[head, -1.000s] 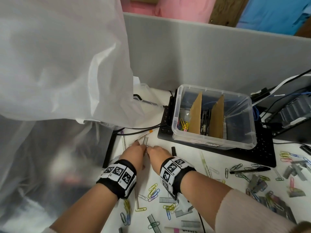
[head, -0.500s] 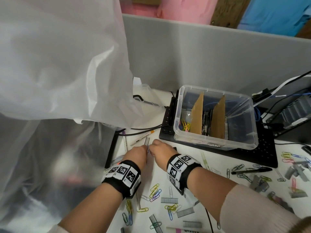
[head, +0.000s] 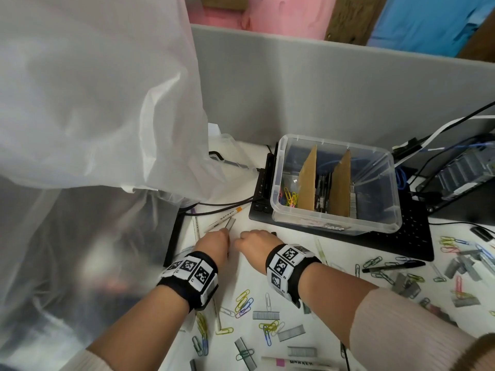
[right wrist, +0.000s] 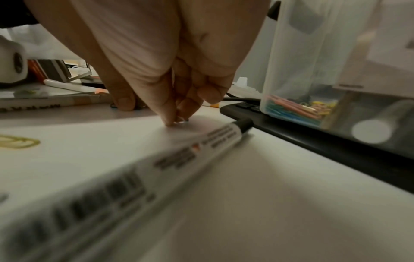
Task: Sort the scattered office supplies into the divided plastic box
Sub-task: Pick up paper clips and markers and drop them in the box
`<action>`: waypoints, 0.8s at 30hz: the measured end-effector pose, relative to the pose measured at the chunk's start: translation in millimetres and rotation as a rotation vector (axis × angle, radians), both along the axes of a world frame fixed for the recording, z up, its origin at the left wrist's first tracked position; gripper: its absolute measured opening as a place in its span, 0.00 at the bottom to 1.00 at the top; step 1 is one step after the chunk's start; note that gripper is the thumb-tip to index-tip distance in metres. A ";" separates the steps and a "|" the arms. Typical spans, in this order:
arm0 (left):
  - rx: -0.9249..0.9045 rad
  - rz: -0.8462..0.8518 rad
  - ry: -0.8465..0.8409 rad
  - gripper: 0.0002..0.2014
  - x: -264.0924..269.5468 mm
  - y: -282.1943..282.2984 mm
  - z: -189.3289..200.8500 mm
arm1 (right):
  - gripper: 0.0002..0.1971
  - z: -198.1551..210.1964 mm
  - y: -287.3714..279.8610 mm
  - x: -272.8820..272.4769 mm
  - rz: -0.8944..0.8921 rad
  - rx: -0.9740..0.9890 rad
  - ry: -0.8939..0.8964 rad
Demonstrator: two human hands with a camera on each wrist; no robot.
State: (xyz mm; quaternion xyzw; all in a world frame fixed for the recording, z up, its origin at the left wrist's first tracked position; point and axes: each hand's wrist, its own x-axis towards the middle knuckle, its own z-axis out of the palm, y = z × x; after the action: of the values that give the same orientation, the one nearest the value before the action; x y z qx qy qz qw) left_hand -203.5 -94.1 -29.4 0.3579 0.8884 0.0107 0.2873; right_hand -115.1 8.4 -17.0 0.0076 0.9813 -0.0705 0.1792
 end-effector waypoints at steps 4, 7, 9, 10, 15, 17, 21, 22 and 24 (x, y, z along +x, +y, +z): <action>-0.003 0.014 -0.017 0.12 1.4 1.7 3.1 | 0.16 0.3 4.4 10.4 -0.142 -0.017 -0.018; -0.056 -0.057 -0.002 0.14 5.4 2.7 5.6 | 0.15 -1.1 6.5 15.2 -0.196 0.056 -0.045; -0.066 -0.112 0.028 0.14 10.2 1.2 6.9 | 0.16 -2.5 5.3 19.3 -0.186 0.105 -0.071; -0.055 -0.121 0.025 0.14 12.9 0.7 8.2 | 0.16 -2.8 3.9 21.9 -0.176 0.118 -0.080; 0.085 -0.140 -0.121 0.08 21.2 -7.2 10.0 | 0.16 -0.7 0.6 31.9 -0.163 0.103 -0.076; 0.167 -0.181 -0.117 0.07 29.6 -12.2 10.9 | 0.17 0.9 0.7 37.4 -0.158 0.106 -0.078; 0.236 -0.266 -0.089 0.03 46.8 -17.6 12.7 | 0.16 4.0 -0.1 49.7 -0.127 0.122 -0.089; 0.236 -0.280 -0.079 0.04 48.8 -17.4 12.7 | 0.16 5.1 -0.6 52.6 -0.113 0.115 -0.095; 0.229 -0.267 -0.091 0.05 49.9 -15.6 11.5 | 0.16 6.7 -0.4 55.7 -0.087 0.087 -0.098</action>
State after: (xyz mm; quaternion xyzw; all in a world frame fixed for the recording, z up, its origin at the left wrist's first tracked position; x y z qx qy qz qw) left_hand -153.6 -109.7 -18.0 0.5020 0.8121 0.0898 0.2835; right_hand -59.4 7.9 -10.3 0.0616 0.9721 -0.0351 0.2235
